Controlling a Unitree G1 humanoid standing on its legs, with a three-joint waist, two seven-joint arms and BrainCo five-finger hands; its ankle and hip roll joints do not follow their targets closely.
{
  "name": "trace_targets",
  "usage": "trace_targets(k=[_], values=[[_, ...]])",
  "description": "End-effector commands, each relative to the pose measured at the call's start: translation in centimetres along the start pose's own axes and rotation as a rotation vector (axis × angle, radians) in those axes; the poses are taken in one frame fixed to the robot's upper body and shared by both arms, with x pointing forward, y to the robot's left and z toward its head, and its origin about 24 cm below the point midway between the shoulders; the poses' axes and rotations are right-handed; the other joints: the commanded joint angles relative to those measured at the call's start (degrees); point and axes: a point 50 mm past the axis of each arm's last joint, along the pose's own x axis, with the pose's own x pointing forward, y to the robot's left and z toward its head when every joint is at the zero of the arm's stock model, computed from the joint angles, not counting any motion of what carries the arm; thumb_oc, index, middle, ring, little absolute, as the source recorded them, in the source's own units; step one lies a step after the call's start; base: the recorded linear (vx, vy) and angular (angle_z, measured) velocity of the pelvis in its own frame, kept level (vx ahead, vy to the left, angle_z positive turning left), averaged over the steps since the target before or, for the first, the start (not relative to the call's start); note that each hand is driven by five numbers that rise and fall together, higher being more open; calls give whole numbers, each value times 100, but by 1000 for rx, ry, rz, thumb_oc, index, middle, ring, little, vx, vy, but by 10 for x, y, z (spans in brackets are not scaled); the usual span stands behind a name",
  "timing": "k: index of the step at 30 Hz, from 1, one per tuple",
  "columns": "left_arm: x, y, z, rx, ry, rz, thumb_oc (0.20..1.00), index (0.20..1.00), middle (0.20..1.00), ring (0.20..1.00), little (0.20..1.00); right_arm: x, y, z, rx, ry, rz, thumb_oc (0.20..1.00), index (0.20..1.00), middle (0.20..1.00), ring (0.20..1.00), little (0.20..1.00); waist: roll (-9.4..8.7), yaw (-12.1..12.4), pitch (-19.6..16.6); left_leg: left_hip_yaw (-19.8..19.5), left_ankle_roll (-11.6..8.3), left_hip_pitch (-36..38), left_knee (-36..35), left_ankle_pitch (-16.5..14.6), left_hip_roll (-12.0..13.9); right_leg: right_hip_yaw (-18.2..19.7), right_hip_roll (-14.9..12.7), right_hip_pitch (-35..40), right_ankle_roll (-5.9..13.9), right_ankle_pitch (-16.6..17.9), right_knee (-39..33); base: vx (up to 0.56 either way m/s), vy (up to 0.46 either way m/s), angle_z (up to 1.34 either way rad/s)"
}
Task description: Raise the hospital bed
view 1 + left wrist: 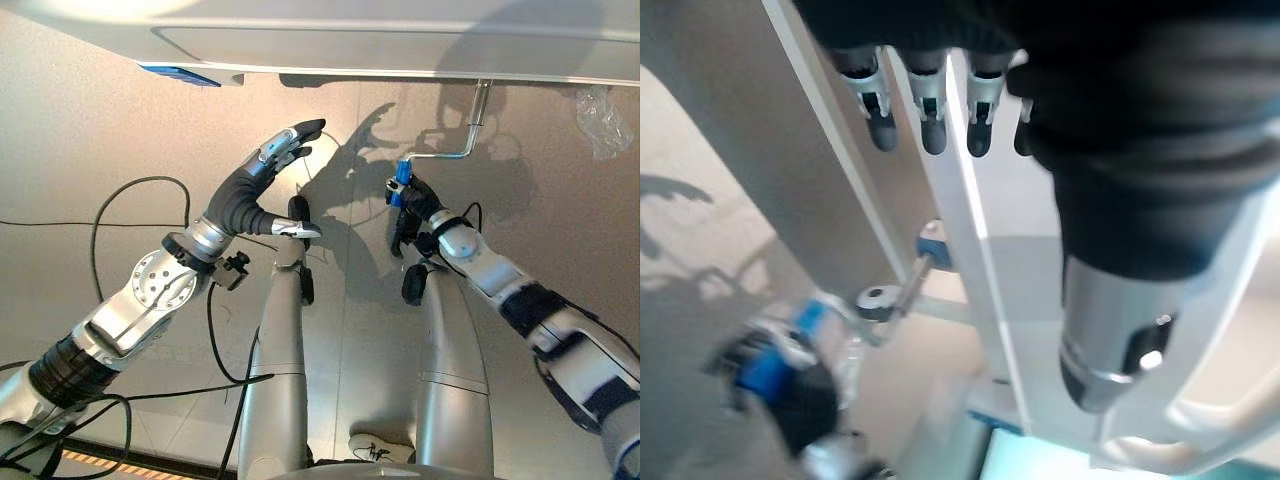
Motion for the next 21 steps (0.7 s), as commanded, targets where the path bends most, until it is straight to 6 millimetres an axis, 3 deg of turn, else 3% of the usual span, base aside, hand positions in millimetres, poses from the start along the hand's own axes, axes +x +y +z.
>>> trace_targets(k=[1,4,6,9,16,19,21], values=[[-9,-14,22,-43,-121,-45,1000,1000,1000,1000,1000,-17,-1,121,99,-705,-8,200,200,200,200,200,-78,-267,-113,345,226,459,-650,211,-186,192,-118,512,798,361,-700,0,0,0],[-12,-13,22,-47,-115,-58,1000,1000,1000,1000,1000,-36,-18,115,147,-719,-85,200,200,200,200,200,-113,-337,-113,359,222,751,-821,237,-170,198,-61,758,796,358,-823,-20,-35,-2],[-12,-13,22,-47,-114,-59,1000,1000,1000,1000,1000,-36,-18,115,147,-718,-85,200,200,200,200,200,-113,-332,-113,360,221,761,-829,239,-170,199,-60,767,796,359,-828,-10,-28,-7],[-17,-12,21,-57,-106,-66,1000,1000,1000,1000,1000,-61,-42,113,204,-758,-211,200,200,200,200,200,-130,-466,-113,395,184,1189,-1017,249,-154,225,-19,1119,812,341,-952,-14,-74,-1],[-22,-11,20,-87,-98,-56,1000,1000,1000,1000,1000,-83,-67,117,232,-830,-361,200,200,200,200,200,-122,-547,-113,413,131,1674,-1349,341,-122,219,35,1498,810,295,-1102,-1,-35,-3],[-25,-11,20,-96,-90,-57,1000,1000,1000,1000,1000,-91,-79,112,258,-829,-432,200,200,200,200,200,-107,-581,-113,408,107,1835,-1461,370,-122,216,52,1613,800,268,-1139,4,-24,-1],[-25,-10,21,-104,-96,-51,1000,1000,1000,1000,1000,-95,-92,97,287,-781,-551,200,200,200,200,200,-88,-605,-113,400,95,1935,-1504,371,-122,219,65,1678,794,245,-1139,4,-31,1]])
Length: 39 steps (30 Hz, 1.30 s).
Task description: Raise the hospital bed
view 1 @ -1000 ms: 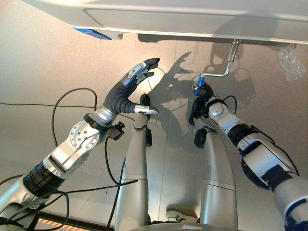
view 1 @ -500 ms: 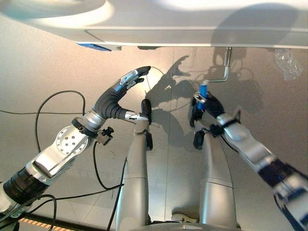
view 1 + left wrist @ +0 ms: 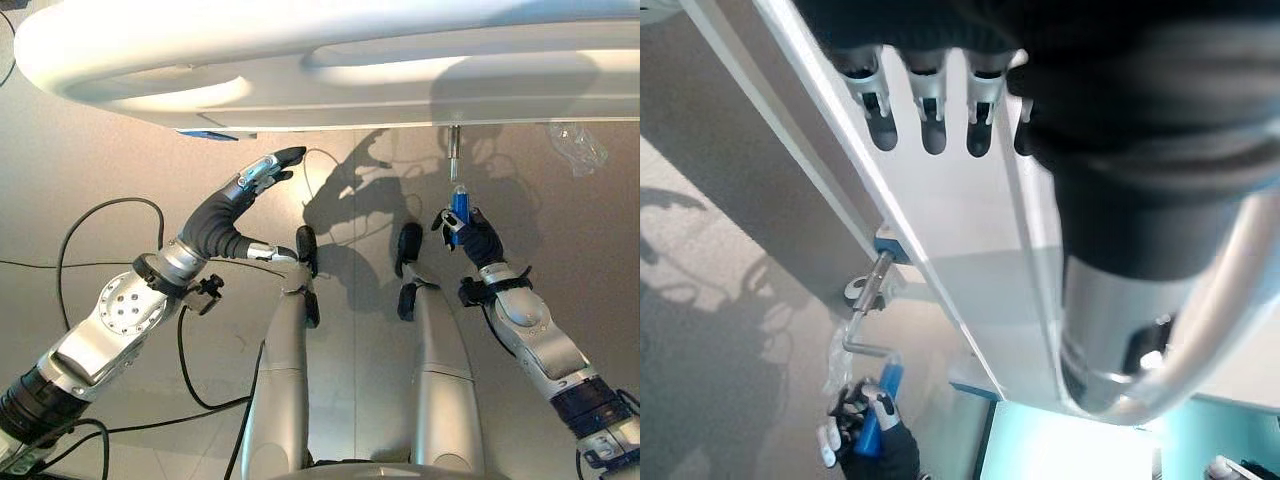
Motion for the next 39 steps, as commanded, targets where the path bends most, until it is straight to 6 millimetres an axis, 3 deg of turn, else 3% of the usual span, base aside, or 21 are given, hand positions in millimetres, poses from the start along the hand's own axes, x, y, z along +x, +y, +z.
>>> trace_targets(k=[1,4,6,7,8,9,11,16,24,29,33,34,39], values=[[-2,-12,18,-78,-117,-13,1000,1000,1000,1000,1000,-16,-34,150,64,-880,-116,200,200,200,200,200,-41,-312,-140,40,-98,493,-627,320,-69,33,86,382,559,85,-326,3,-39,1],[-1,-11,21,-81,-135,-6,1000,1000,1000,1000,1000,-6,-62,128,75,-781,-329,200,200,200,200,200,-36,-324,-140,30,-92,484,-620,303,-70,40,95,355,536,48,-291,2,-42,2],[1,-11,22,-77,-140,-11,1000,1000,1000,1000,1000,3,-83,107,-61,-652,-460,200,200,200,200,200,-32,-303,-140,11,-84,464,-609,299,-67,50,101,322,525,38,-259,-4,-46,4],[1,-11,22,-78,-141,-10,1000,1000,1000,1000,1000,4,-83,108,-64,-654,-462,200,200,200,200,200,-26,-307,-140,11,-84,458,-607,296,-66,49,102,316,524,36,-255,-6,-39,5],[2,-10,22,-76,-143,-11,1000,1000,1000,1000,1000,11,-98,94,-121,-565,-549,200,200,200,200,200,-13,-287,-140,13,-69,447,-585,285,-69,55,102,295,523,40,-227,-3,-21,5],[2,-10,22,-76,-143,-11,1000,1000,1000,1000,1000,11,-98,94,-121,-565,-549,200,200,200,200,200,-12,-288,-140,13,-69,444,-583,284,-69,55,103,292,523,39,-226,-8,-27,3],[7,-13,23,-90,-151,-35,1000,1000,1000,1000,1000,30,-124,70,-133,-395,-686,200,200,200,200,200,6,-229,-140,6,-45,408,-558,276,-69,52,93,273,521,58,-227,-8,-9,2],[11,-18,21,-96,-147,-39,1000,1000,1000,1000,1000,37,-150,49,-117,-245,-811,200,200,200,200,200,42,-175,-140,-7,-41,296,-528,269,-70,51,100,190,517,67,-208,0,0,0],[18,-25,20,-99,-138,-82,1000,1000,1000,1000,1000,40,-191,18,-286,129,-861,200,200,200,200,200,71,-23,-140,-53,-29,73,-507,282,-97,-10,96,7,524,74,-156,2,1,0],[21,-23,27,-76,-170,-76,1000,1000,1000,1000,1000,55,-190,23,-450,244,-768,200,200,200,200,200,93,100,-140,-106,-15,-304,-307,237,-99,-5,87,-333,510,20,57,8,-3,2],[24,-20,32,-56,-191,-63,1000,1000,1000,1000,1000,59,-183,11,-519,371,-695,200,200,200,200,200,130,165,-140,-144,10,-687,15,145,-124,3,58,-671,487,-46,337,0,0,0],[28,-20,35,-63,-216,-61,1000,1000,1000,1000,1000,63,-172,-1,-546,452,-633,200,200,200,200,200,181,243,-140,-173,41,-929,241,81,-146,3,27,-853,475,-80,521,0,0,0],[35,-21,42,-87,-288,-21,1000,1000,1000,1000,1000,72,-137,-24,-535,531,-479,200,200,200,200,200,308,441,-140,-281,100,-1550,925,-136,-204,-27,-8,-1375,447,-246,1149,36,25,8]])
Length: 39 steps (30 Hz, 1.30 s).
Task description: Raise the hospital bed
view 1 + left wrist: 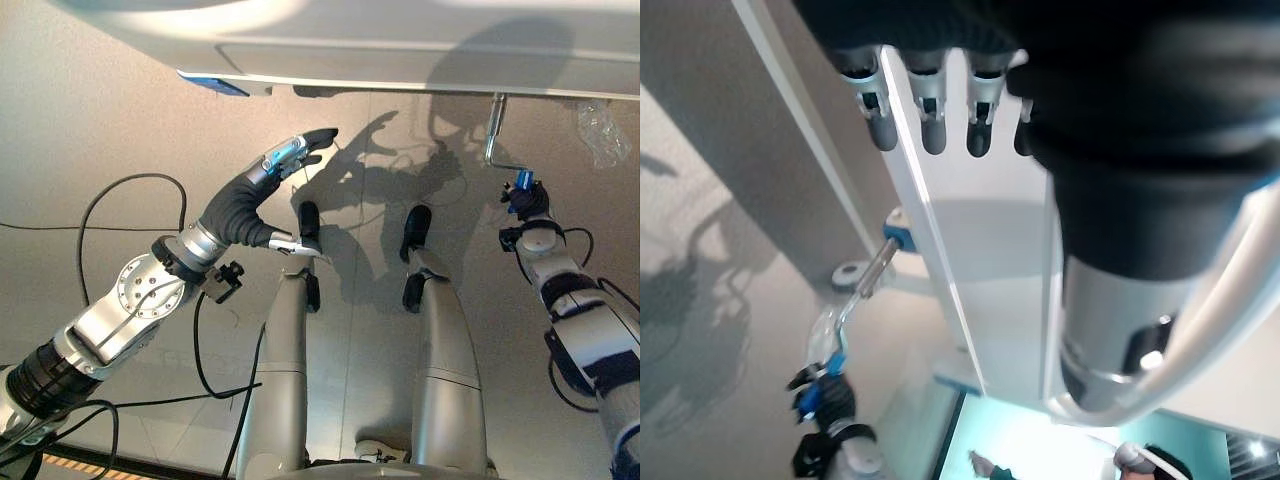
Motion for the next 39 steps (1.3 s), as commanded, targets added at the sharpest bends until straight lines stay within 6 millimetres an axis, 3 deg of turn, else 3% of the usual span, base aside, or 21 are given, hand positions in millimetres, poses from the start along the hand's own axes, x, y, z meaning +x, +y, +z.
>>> trace_targets(k=[1,3,4,5,7,8,9,10,12,14,16,19,20,21,24,25,26,27,31,34,39], values=[[6,-13,20,-54,-163,22,1000,1000,1000,1000,1000,4,-31,-19,-130,141,-27,200,200,200,200,200,476,145,-135,-99,-13,-177,205,-183,24,-153,158,-182,291,-274,627,26,23,7],[6,-12,21,-54,-163,22,1000,1000,1000,1000,1000,4,-31,-18,-129,140,-27,200,200,200,200,200,475,143,-135,-98,-13,-197,230,-195,25,-149,158,-200,291,-282,647,21,25,-1],[6,-12,19,-60,-160,46,1000,1000,1000,1000,1000,2,0,-9,-155,121,94,200,200,200,200,200,519,215,-135,-108,36,-477,599,-342,-15,-173,138,-435,263,-393,919,104,56,-3],[5,-12,17,-66,-150,51,1000,1000,1000,1000,1000,-1,11,-10,-184,116,146,200,200,200,200,200,507,211,-135,-122,12,-431,777,-564,-40,-136,131,-389,291,-571,1062,59,68,-6],[4,-9,16,-60,-147,67,1000,1000,1000,1000,1000,-2,22,-3,-204,100,192,200,200,200,200,200,490,202,-135,-116,10,-523,857,-598,-44,-128,128,-483,274,-599,1128,26,33,-5],[3,-6,16,-58,-144,89,1000,1000,1000,1000,1000,-3,41,13,-231,54,251,200,200,200,200,200,488,230,-135,-77,39,-776,888,-437,-47,-161,142,-706,222,-436,1107,77,35,-3],[2,-8,14,-66,-135,88,1000,1000,1000,1000,1000,-5,42,10,-236,64,257,200,200,200,200,200,479,218,-135,-89,15,-645,961,-628,-61,-126,136,-585,267,-608,1189,32,71,-10],[2,-7,15,-66,-138,98,1000,1000,1000,1000,1000,-9,61,21,-282,15,321,200,200,200,200,200,476,277,-135,-106,25,-731,1061,-665,-83,-128,127,-655,267,-610,1227,85,54,-8],[2,-7,16,-70,-150,113,1000,1000,1000,1000,1000,-14,80,37,-312,-57,375,200,200,200,200,200,475,303,-135,-118,32,-816,1158,-711,-110,-133,102,-701,264,-656,1294,33,46,-6],[2,-7,16,-70,-150,113,1000,1000,1000,1000,1000,-14,80,37,-312,-58,375,200,200,200,200,200,474,301,-135,-117,32,-818,1159,-711,-111,-132,101,-703,264,-658,1297,0,0,0],[-1,-2,17,-48,-147,142,1000,1000,1000,1000,1000,-39,132,80,-457,-286,531,200,200,200,200,200,464,365,-135,-160,42,-900,1207,-718,-133,-176,76,-765,259,-676,1335,26,54,5],[-2,0,19,-38,-153,156,1000,1000,1000,1000,1000,-58,157,99,-475,-401,603,200,200,200,200,200,449,389,-135,-157,45,-916,1206,-716,-150,-184,70,-780,261,-674,1326,12,20,-1],[-3,2,22,-35,-168,160,1000,1000,1000,1000,1000,-84,182,123,-520,-572,687,200,200,200,200,200,440,419,-135,-178,45,-928,1191,-695,-169,-196,60,-754,264,-666,1306,7,14,-4],[-3,2,22,-35,-168,160,1000,1000,1000,1000,1000,-84,182,123,-520,-572,688,200,200,200,200,200,439,416,-135,-178,44,-927,1190,-695,-170,-196,59,-754,264,-666,1306,8,18,-6],[-6,2,24,-50,-179,165,1000,1000,1000,1000,1000,-135,207,165,-479,-865,812,200,200,200,200,200,442,470,-135,-192,54,-904,1143,-647,-192,-224,36,-717,272,-632,1236,-2,13,-6],[-6,2,23,-51,-177,165,1000,1000,1000,1000,1000,-135,207,164,-478,-863,813,200,200,200,200,200,443,468,-135,-191,55,-887,1157,-671,-194,-222,33,-701,275,-656,1250,-63,12,-6],[-6,4,25,-45,-189,165,1000,1000,1000,1000,1000,-154,207,181,-384,-969,856,200,200,200,200,200,435,471,-135,-184,82,-1000,1064,-448,-188,-264,24,-791,230,-461,1139,-1,7,-5],[-7,2,24,-50,-184,163,1000,1000,1000,1000,1000,-165,208,184,-335,-1011,890,200,200,200,200,200,419,458,-135,-183,60,-856,1111,-624,-192,-220,29,-663,276,-619,1203,-7,7,-5],[-7,1,22,-44,-175,147,1000,1000,1000,1000,1000,-180,189,193,-165,-1108,940,200,200,200,200,200,362,377,-135,-155,70,-786,1053,-582,-196,-205,38,-594,280,-589,1147,-5,13,-3],[-10,4,20,26,-142,130,1000,1000,1000,1000,1000,-187,143,195,39,-1220,936,200,200,200,200,200,279,207,-135,-123,69,-731,792,-304,-142,-223,61,-563,248,-362,924,-64,8,3],[-19,3,15,45,-82,104,1000,1000,1000,1000,1000,-183,101,181,257,-1209,874,200,200,200,200,200,197,61,-135,-53,52,-477,551,-225,-79,-193,86,-336,277,-270,681,-2,0,2]])
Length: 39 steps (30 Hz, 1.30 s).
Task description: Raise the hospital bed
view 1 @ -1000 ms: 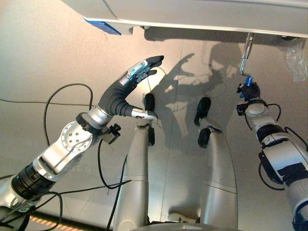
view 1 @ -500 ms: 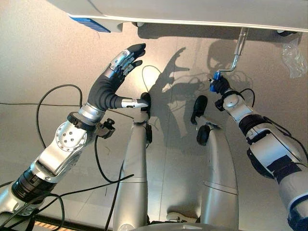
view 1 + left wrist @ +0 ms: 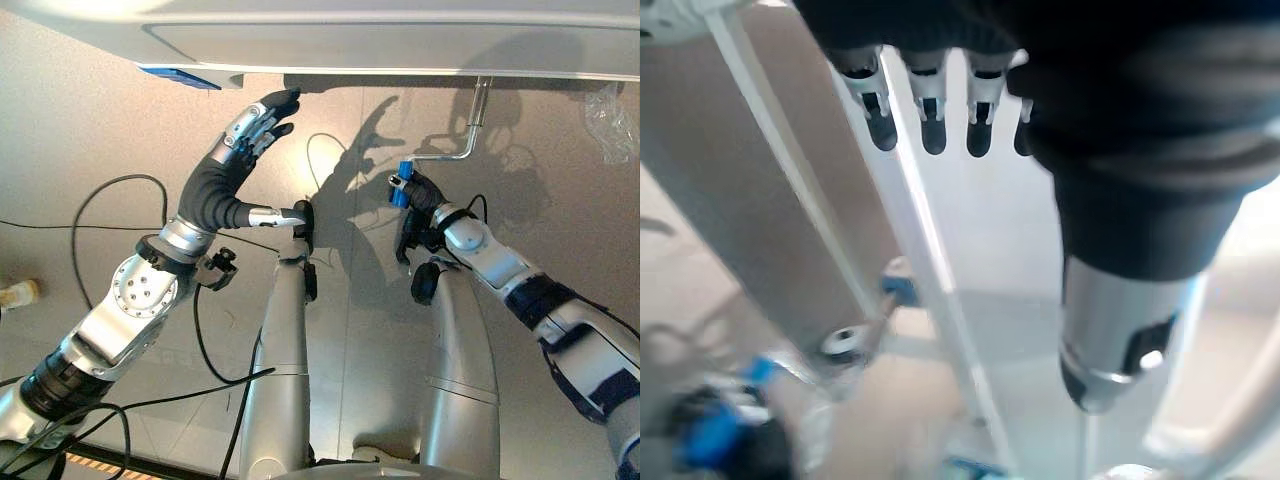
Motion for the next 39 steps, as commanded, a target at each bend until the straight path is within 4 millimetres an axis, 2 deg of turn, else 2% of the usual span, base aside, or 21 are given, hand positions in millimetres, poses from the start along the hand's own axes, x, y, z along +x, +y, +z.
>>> trace_targets(k=[1,2,3,4,5,6,7,10,13,14,23,27,29,30,32,33,34,36,39], values=[[-10,-13,15,-40,-72,-54,1000,1000,1000,1000,1000,-13,30,119,126,-687,124,200,200,200,200,200,-112,-192,-80,448,491,207,-421,108,-351,320,-15,287,841,129,-341,-43,-19,2],[-11,-14,12,-55,-60,-67,1000,1000,1000,1000,1000,-29,13,114,216,-704,51,200,200,200,200,200,-132,-267,-80,475,505,289,-690,363,-306,302,-10,347,810,349,-564,23,-20,4],[-12,-15,11,-63,-51,-70,1000,1000,1000,1000,1000,-29,14,112,222,-693,52,200,200,200,200,200,-137,-264,-80,462,480,431,-630,167,-316,334,-15,479,861,169,-493,-91,-9,5],[-12,-15,11,-70,-53,-69,1000,1000,1000,1000,1000,-38,0,110,260,-716,-25,200,200,200,200,200,-145,-295,-80,496,489,433,-814,398,-284,324,-13,471,827,384,-684,-12,-1,4],[-12,-15,11,-70,-54,-69,1000,1000,1000,1000,1000,-38,0,110,260,-716,-25,200,200,200,200,200,-144,-294,-80,495,489,433,-814,398,-284,323,-13,472,827,384,-685,-93,-17,2],[-15,-15,10,-69,-46,-86,1000,1000,1000,1000,1000,-61,-23,106,285,-750,-147,200,200,200,200,200,-181,-430,-80,512,454,740,-1146,493,-278,334,-8,763,870,449,-992,0,0,0],[-15,-16,10,-71,-45,-88,1000,1000,1000,1000,1000,-61,-23,105,285,-748,-149,200,200,200,200,200,-178,-417,-80,512,454,764,-1168,501,-277,331,-5,786,870,456,-1011,-37,-23,0],[-17,-17,7,-80,-35,-109,1000,1000,1000,1000,1000,-79,-47,101,301,-775,-300,200,200,200,200,200,-184,-547,-80,545,406,1197,-1478,570,-291,358,12,1146,912,491,-1256,-10,-16,-3],[-17,-16,8,-87,-41,-105,1000,1000,1000,1000,1000,-89,-56,98,309,-786,-367,200,200,200,200,200,-202,-579,-80,531,377,1375,-1512,554,-274,342,23,1318,916,465,-1287,0,-11,1],[-18,-15,8,-80,-42,-102,1000,1000,1000,1000,1000,-97,-66,96,319,-798,-426,200,200,200,200,200,-219,-633,-80,526,359,1442,-1491,531,-279,340,30,1394,909,430,-1263,0,0,0],[-18,-11,12,-70,-59,-84,1000,1000,1000,1000,1000,-119,-96,69,389,-753,-705,200,200,200,200,200,-266,-727,-80,546,311,1880,-1802,571,-252,272,32,1825,920,479,-1556,-3,-24,2],[-17,-8,16,-66,-78,-77,1000,1000,1000,1000,1000,-127,-113,47,403,-682,-889,200,200,200,200,200,-297,-737,-80,522,307,2140,-2024,609,-253,268,69,2076,933,515,-1772,1,-27,2],[-17,-8,16,-66,-78,-77,1000,1000,1000,1000,1000,-127,-113,47,402,-681,-890,200,200,200,200,200,-296,-737,-80,521,307,2150,-2037,614,-252,265,71,2086,932,519,-1783,3,-17,1],[-15,-7,18,-65,-93,-80,1000,1000,1000,1000,1000,-128,-125,22,342,-539,-998,200,200,200,200,200,-316,-735,-80,514,310,2255,-2152,668,-263,245,71,2195,945,554,-1884,8,-45,6],[-13,-7,18,-74,-101,-81,1000,1000,1000,1000,1000,-130,-132,3,313,-429,-1092,200,200,200,200,200,-320,-719,-80,498,320,2323,-2244,690,-262,235,73,2257,946,573,-1953,9,-48,6],[-13,-7,18,-74,-102,-81,1000,1000,1000,1000,1000,-130,-133,2,312,-430,-1093,200,200,200,200,200,-315,-715,-80,498,320,2328,-2255,695,-260,234,75,2261,946,577,-1963,6,-38,2],[-11,-7,18,-74,-101,-86,1000,1000,1000,1000,1000,-133,-142,-20,290,-303,-1183,200,200,200,200,200,-302,-685,-80,477,332,2373,-2319,711,-268,226,76,2294,955,588,-2020,0,0,0],[-8,-9,17,-71,-101,-102,1000,1000,1000,1000,1000,-137,-151,-51,282,-130,-1268,200,200,200,200,200,-275,-632,-80,465,337,2419,-2451,769,-276,197,70,2344,965,627,-2120,1,-15,0],[-6,-12,16,-69,-91,-119,1000,1000,1000,1000,1000,-140,-168,-70,257,13,-1303,200,200,200,200,200,-242,-562,-80,454,342,2539,-2762,897,-267,166,86,2416,984,723,-2338,0,0,0]])
